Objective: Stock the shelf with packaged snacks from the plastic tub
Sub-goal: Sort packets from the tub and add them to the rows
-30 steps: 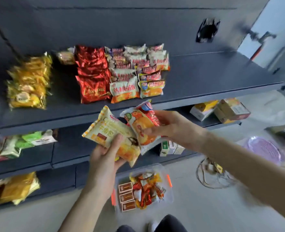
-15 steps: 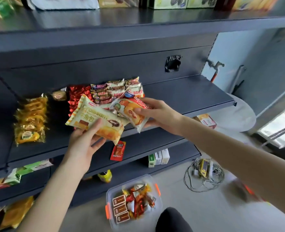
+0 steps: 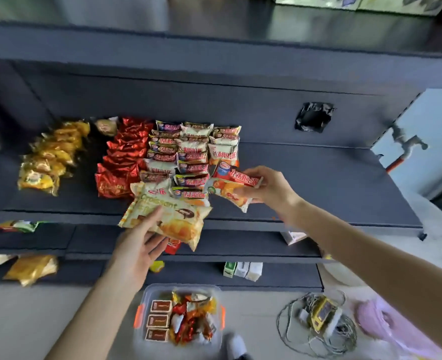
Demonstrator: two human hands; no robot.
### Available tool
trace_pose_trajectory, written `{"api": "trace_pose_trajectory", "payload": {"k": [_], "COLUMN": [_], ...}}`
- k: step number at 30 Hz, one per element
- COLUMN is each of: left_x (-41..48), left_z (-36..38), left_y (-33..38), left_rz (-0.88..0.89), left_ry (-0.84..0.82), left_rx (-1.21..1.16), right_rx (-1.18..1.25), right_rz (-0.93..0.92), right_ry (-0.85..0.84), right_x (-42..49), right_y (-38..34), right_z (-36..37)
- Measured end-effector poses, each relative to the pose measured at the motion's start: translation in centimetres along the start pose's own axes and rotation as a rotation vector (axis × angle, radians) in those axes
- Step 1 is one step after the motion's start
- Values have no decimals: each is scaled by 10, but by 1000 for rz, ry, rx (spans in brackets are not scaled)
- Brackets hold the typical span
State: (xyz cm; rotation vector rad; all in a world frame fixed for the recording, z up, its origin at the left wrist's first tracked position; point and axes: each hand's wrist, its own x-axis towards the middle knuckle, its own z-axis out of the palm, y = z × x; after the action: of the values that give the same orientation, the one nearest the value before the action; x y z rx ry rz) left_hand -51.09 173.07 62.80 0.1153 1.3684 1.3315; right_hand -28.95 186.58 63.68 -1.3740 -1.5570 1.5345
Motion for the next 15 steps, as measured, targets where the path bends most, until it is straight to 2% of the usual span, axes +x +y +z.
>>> {"api": "trace_pose_trajectory", "payload": {"k": [3,6,12,15], "left_x": [13,33,86,110], "left_z": [6,9,17,22], "left_y": [-8,-3,5,7], "left_rz": [22,127,202,211], "left_ry": [69,103,56,20], "left_rx": [-14,-14,-48,-98], "right_rx": [-18,-158,-411,-377], "right_rz": [36,-6,-172,-231], "right_ry": [92,166,233,299], "right_x": [42,84,148,170], "right_y": [24,48,86,106], "right_z": [-14,-14,2,14]}}
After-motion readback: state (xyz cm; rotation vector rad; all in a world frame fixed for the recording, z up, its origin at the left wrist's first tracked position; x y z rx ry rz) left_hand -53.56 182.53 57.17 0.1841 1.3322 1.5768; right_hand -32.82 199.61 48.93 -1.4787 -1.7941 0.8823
